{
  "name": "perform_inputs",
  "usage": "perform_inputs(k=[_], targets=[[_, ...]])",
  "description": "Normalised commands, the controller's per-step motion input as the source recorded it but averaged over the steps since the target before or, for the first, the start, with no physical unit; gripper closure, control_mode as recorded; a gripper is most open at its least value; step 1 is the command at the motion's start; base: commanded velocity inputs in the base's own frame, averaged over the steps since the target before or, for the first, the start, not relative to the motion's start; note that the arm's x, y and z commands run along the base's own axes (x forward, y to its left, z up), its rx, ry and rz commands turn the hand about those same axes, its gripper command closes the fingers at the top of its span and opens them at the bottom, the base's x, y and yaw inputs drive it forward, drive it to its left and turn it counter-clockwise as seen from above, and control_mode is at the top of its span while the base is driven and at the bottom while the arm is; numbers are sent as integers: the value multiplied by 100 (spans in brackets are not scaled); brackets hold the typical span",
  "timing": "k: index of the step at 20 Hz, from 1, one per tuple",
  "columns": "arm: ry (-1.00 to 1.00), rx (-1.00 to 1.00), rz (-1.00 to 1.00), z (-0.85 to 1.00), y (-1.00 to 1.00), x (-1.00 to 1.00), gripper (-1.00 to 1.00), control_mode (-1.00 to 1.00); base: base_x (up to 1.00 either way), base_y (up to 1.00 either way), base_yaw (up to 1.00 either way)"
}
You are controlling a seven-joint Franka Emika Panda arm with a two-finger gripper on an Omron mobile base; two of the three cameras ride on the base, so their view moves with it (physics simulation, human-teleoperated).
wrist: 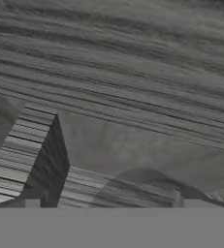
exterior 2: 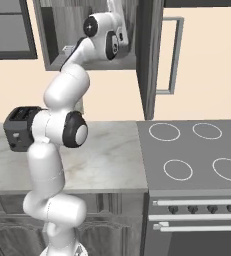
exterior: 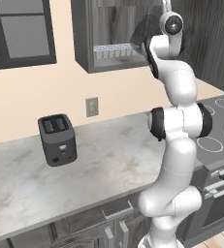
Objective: Pick the candle and jar from the dining table and place them in the open cabinet. Close the cabinet after placing the objects.
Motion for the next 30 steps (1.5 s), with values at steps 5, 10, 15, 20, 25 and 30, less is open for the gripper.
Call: perform_inputs(k=[5,10,15,20,25,30], targets=[[10,12,-2,10,-11,-77,-100,-100,0,0,0],[14,7,-1,0,0,-63,-100,-100,0,0,0],[16,5,0,0,0,-50,-100,-100,0,0,0],[15,6,0,-5,1,-69,-100,-100,0,0,0],[10,1,0,-25,13,-88,-100,-100,0,0,0],[10,4,0,-37,16,-98,-100,-100,0,0,0]])
